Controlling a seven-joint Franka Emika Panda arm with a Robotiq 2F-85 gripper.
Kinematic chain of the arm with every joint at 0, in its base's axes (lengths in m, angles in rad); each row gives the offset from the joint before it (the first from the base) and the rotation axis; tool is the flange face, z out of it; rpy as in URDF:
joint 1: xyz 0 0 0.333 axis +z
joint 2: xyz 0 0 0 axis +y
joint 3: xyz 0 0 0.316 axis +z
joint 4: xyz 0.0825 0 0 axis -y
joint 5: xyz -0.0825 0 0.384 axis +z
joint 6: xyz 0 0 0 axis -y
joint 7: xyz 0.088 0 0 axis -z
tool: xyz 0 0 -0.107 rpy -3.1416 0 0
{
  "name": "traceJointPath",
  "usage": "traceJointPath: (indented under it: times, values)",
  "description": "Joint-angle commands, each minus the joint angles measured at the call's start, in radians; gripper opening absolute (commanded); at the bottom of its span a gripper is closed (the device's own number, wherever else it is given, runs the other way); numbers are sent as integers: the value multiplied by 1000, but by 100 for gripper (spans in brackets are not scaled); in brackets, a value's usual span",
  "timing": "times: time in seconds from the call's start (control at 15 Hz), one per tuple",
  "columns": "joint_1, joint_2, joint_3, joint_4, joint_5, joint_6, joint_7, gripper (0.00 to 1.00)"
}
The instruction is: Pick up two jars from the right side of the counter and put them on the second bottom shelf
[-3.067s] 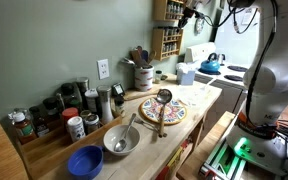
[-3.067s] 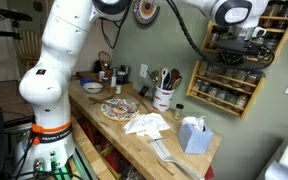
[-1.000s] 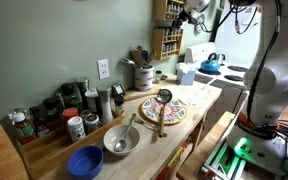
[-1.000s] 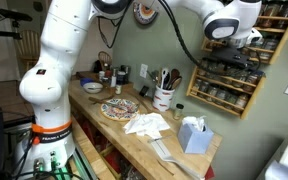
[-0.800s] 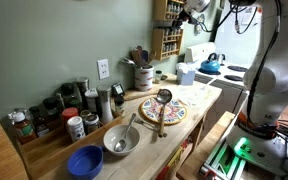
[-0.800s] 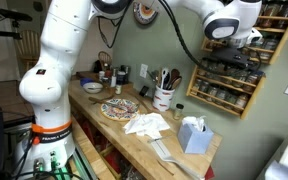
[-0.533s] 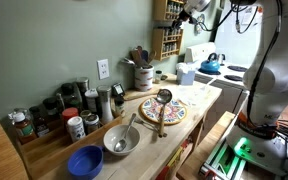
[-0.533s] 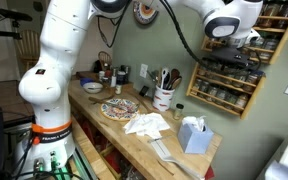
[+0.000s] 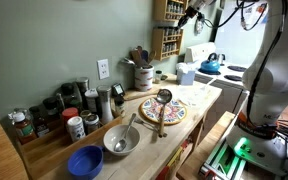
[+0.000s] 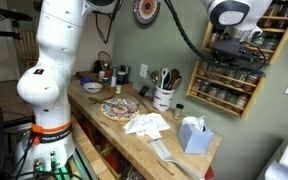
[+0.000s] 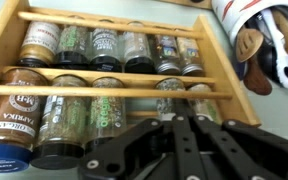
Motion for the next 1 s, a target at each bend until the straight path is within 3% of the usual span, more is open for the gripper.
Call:
traceJointPath:
  times: [0.0,0.07,0.13,0.27,0.53,0.67,0.87,0.93]
  values:
    - [11,-59,-21,-23,-85,-151,-15,0]
    - [21,-76,-26,-33,-130,-172,-8,0]
    - [30,-94,-28,-39,-177,-198,9,26]
    - [52,-128,-28,-60,-266,-197,42,33]
    - [97,-215,-20,-126,-448,-168,163,64]
    - [122,-260,-16,-151,-517,-189,287,78]
    - [161,-323,-5,-191,-537,-243,435,99]
    - [176,-343,1,-206,-544,-251,486,100]
